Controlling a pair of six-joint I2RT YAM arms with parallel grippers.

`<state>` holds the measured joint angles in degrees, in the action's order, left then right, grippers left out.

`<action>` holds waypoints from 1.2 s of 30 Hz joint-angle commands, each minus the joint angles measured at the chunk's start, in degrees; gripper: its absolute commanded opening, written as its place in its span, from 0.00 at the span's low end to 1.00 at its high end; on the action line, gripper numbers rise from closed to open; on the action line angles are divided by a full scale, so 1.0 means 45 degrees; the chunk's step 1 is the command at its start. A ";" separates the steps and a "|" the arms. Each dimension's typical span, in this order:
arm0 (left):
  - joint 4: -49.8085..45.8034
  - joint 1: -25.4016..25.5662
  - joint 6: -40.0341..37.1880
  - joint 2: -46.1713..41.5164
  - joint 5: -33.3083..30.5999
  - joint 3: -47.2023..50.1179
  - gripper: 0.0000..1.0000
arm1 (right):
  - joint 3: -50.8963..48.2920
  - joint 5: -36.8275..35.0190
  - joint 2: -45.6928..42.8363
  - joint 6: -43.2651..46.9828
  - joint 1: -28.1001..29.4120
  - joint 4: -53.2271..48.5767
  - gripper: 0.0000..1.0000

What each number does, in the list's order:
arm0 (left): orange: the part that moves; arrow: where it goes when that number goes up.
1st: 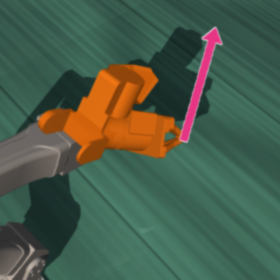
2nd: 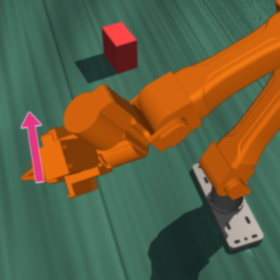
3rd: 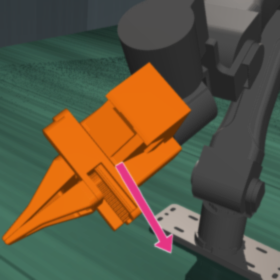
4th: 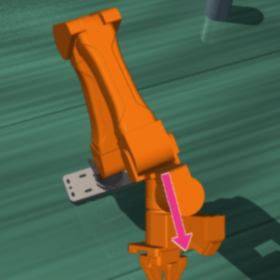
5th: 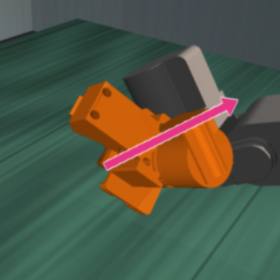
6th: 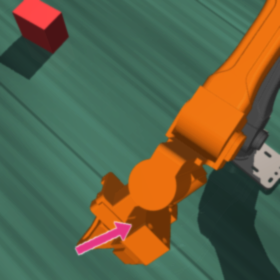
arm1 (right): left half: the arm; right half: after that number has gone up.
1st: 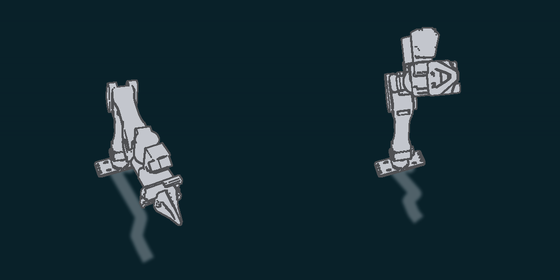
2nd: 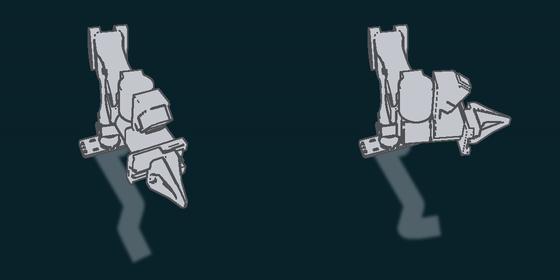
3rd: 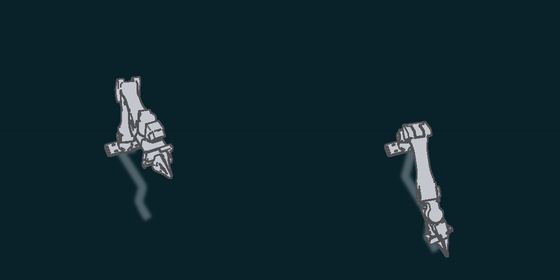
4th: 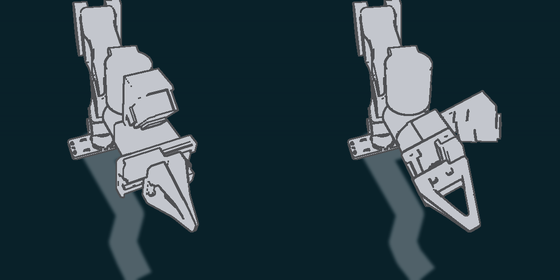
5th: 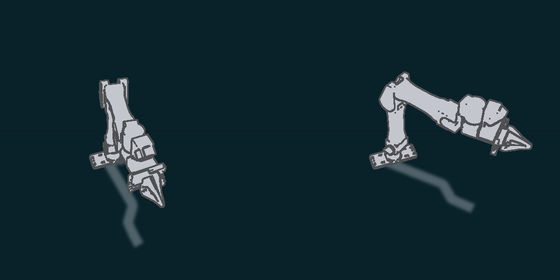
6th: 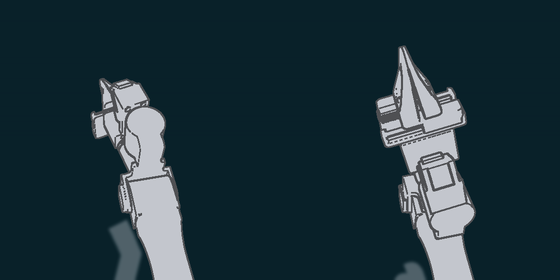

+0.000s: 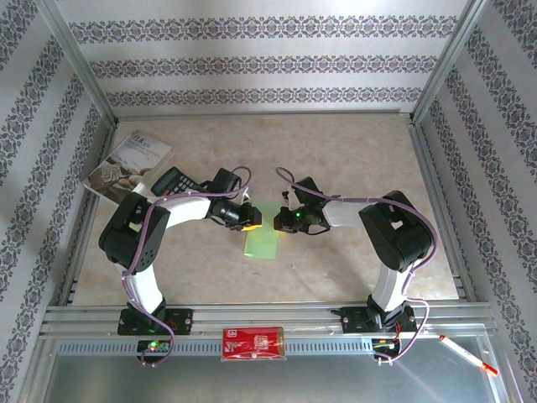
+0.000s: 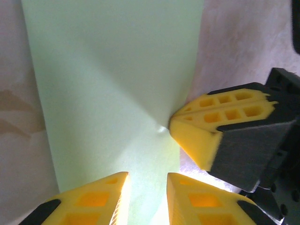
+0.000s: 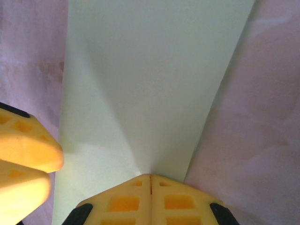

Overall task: Fold a paper plane with a square sheet of paper (pick it up from the middle)
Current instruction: First fold the square sheet of paper in half at the center of the table.

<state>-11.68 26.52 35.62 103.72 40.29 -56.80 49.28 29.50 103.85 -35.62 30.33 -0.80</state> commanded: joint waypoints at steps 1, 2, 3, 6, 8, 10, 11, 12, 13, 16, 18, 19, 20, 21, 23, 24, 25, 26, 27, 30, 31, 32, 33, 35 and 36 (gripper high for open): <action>-0.0746 -0.0177 -0.0317 0.0248 -0.0005 0.0228 0.26 | -0.0819 -0.2318 0.0798 0.0299 -0.0330 -0.2699 0.00; -0.0652 -0.0258 -0.0290 0.0249 -0.0028 0.0348 0.26 | -0.0814 -0.2341 0.0779 0.0308 -0.0333 -0.2695 0.00; -0.0601 -0.0349 -0.0260 0.0239 -0.0059 0.0456 0.25 | -0.0835 -0.2336 0.0769 0.0318 -0.0333 -0.2697 0.00; -0.0684 -0.0447 -0.0370 0.0232 -0.0119 0.0622 0.25 | -0.0844 -0.2336 0.0789 0.0321 -0.0352 -0.2712 0.00; -0.0646 -0.0466 -0.0395 0.0208 -0.0082 0.0724 0.25 | -0.0853 -0.2336 0.0808 0.0319 -0.0351 -0.2694 0.00; -0.0646 -0.0461 -0.0429 0.0206 -0.0036 0.0799 0.25 | -0.0867 -0.2336 0.0808 0.0312 -0.0352 -0.2666 0.00; -0.0721 -0.0467 -0.0430 0.0176 -0.0049 0.0805 0.25 | -0.0863 -0.2348 0.0818 0.0315 -0.0352 -0.2669 0.00; -0.0721 -0.0467 -0.0426 0.0083 -0.0064 0.0824 0.25 | -0.0874 -0.2341 0.0803 0.0295 -0.0353 -0.2661 0.00; -0.0643 -0.0464 -0.0369 -0.0051 -0.0021 0.0848 0.25 | -0.0872 -0.2335 0.0808 0.0296 -0.0350 -0.2663 0.00; -0.0104 -0.0344 0.0052 -0.0806 0.0144 0.1130 0.26 | -0.0912 -0.2348 0.0760 0.0285 -0.0350 -0.2685 0.00; 0.0148 -0.0138 0.0291 -0.1267 0.0228 0.1298 0.27 | -0.0917 -0.2355 0.0759 0.0289 -0.0351 -0.2695 0.00; 0.0196 -0.0051 0.0387 -0.1370 0.0243 0.1348 0.27 | -0.0922 -0.2360 0.0757 0.0295 -0.0352 -0.2707 0.00; 0.0281 0.0065 0.0475 -0.1425 0.0264 0.1417 0.28 | -0.0902 -0.2355 0.0769 0.0291 -0.0350 -0.2695 0.00; 0.0387 0.0150 0.0568 -0.1407 0.0294 0.1510 0.28 | -0.0877 -0.2342 0.0774 0.0290 -0.0352 -0.2692 0.00; 0.0580 0.0236 0.0658 -0.1234 0.0357 0.1634 0.28 | -0.0841 -0.2336 0.0805 0.0288 -0.0353 -0.2695 0.00; 0.0649 0.0240 0.0671 -0.1107 0.0380 0.1658 0.28 | -0.0833 -0.2336 0.0812 0.0285 -0.0343 -0.2711 0.00; 0.0626 0.0239 0.0650 -0.1009 0.0367 0.1662 0.28 | -0.0836 -0.2336 0.0822 0.0302 -0.0333 -0.2705 0.00; 0.0514 0.0241 0.0559 -0.0871 0.0311 0.1605 0.28 | -0.0815 -0.2351 0.0827 0.0312 -0.0336 -0.2701 0.00; 0.0422 0.0230 0.0507 -0.0754 0.0256 0.1576 0.27 | -0.0835 -0.2336 0.0809 0.0313 -0.0333 -0.2699 0.00; 0.0276 0.0162 0.0409 -0.0541 0.0015 0.1632 0.25 | -0.0882 -0.2353 0.0740 0.0291 -0.0343 -0.2712 0.00; 0.0216 0.0099 0.0377 -0.0526 -0.0042 0.1668 0.25 | -0.0906 -0.2372 0.0703 0.0297 -0.0333 -0.2708 0.00; 0.0219 0.0044 0.0354 -0.0491 -0.0065 0.1729 0.25 | -0.0944 -0.2385 0.0682 0.0293 -0.0343 -0.2698 0.00; 0.0248 0.0013 0.0346 -0.0474 -0.0137 0.1823 0.24 | -0.0980 -0.2394 0.0672 0.0297 -0.0333 -0.2696 0.00; 0.0165 -0.0011 0.0265 -0.0429 -0.0223 0.1912 0.23 | -0.1007 -0.2414 0.0668 0.0293 -0.0338 -0.2689 0.00; 0.0145 -0.0016 0.0259 -0.0389 -0.0238 0.1964 0.22 | -0.1000 -0.2414 0.0671 0.0292 -0.0333 -0.2693 0.00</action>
<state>-10.44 26.98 37.56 101.10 40.36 -49.34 48.95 29.41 103.53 -35.62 30.11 -0.78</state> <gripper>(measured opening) 0.227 0.042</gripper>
